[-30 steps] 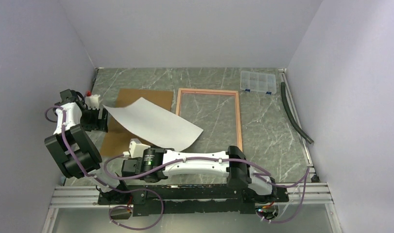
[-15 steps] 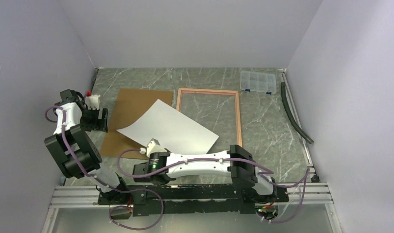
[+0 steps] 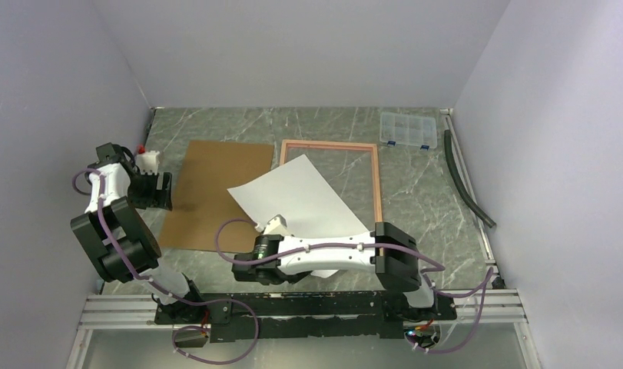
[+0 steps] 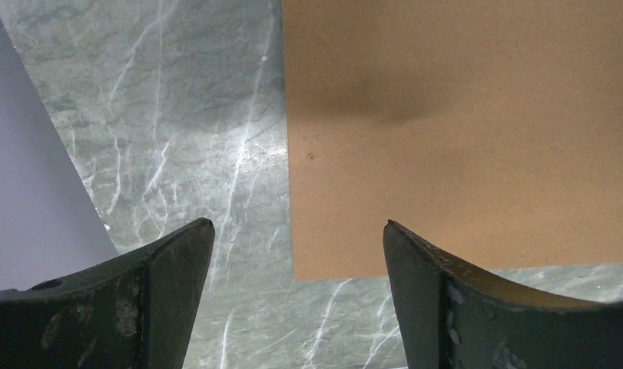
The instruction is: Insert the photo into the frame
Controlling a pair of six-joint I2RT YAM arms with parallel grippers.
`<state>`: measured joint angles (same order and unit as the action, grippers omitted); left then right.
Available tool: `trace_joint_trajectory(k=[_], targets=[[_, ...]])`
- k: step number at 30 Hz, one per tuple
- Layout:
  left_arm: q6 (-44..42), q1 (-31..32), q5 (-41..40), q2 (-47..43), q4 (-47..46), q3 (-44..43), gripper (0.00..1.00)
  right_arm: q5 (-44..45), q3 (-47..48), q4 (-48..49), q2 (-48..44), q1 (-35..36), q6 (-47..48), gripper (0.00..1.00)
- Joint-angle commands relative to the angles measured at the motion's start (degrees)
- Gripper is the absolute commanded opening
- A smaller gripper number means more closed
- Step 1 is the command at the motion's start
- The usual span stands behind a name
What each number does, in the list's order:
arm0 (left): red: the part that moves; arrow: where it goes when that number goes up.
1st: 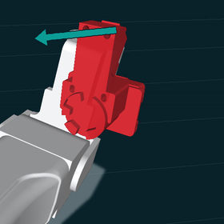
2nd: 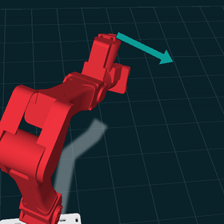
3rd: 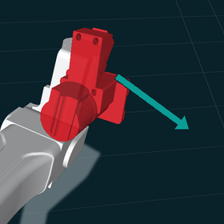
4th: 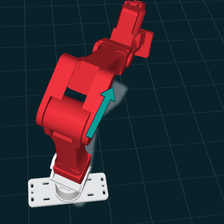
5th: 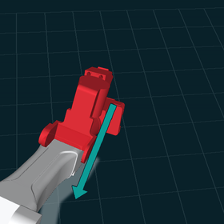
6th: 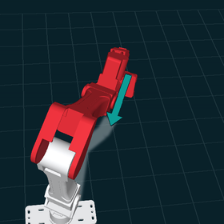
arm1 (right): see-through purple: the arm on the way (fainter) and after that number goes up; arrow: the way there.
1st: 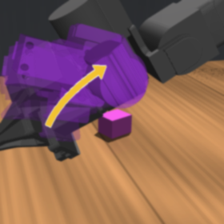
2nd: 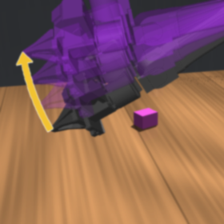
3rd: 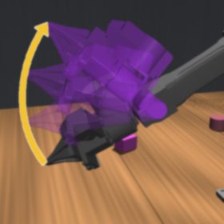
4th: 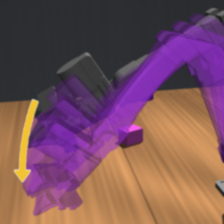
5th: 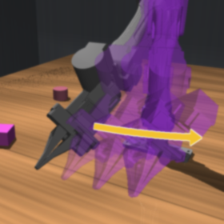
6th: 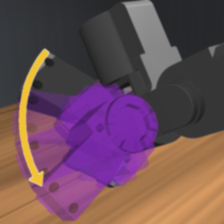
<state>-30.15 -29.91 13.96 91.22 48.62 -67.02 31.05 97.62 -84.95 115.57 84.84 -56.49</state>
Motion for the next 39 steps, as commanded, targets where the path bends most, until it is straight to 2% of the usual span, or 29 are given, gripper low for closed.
trace_joint_trajectory(k=[1,5,9,14,17,26,34,39], targets=[[0.6,0.3,3.0,-2.4,-1.3,1.0,0.86,-1.8,-0.6,-1.0,-3.7,-1.9,-8.6,0.0],[0.2,0.3,3.1,-1.9,-2.0,2.1,0.86,-1.5,2.4,-0.9,-2.7,-3.7,-10.4,0.0],[0.1,0.3,3.3,-1.5,-2.4,2.3,0.86,-1.1,11.6,-0.9,0.8,-5.0,-9.2,0.0],[0.1,0.3,3.6,-1.8,-2.3,2.3,0.86,-6.1,20.1,-0.9,5.3,-7.8,-9.3,0.0],[-0.2,0.3,3.2,-2.3,-2.7,2.6,0.86,-9.5,19.6,-0.9,6.2,-9.9,-11.1,0.0],[-0.5,0.4,2.7,-2.7,-2.8,2.7,0.86,-8.6,12.7,-0.9,2.5,-12.7,-20.7,0.0],[-0.5,0.3,2.4,-2.2,-2.5,2.4,0.86,-4.9,16.6,-0.9,6.0,-14.3,-23.0,0.0],[-1.1,0.3,1.7,-2.6,-2.7,2.5,0.86,-4.0,18.8,-0.9,8.5,-15.6,-20.5,0.0]])
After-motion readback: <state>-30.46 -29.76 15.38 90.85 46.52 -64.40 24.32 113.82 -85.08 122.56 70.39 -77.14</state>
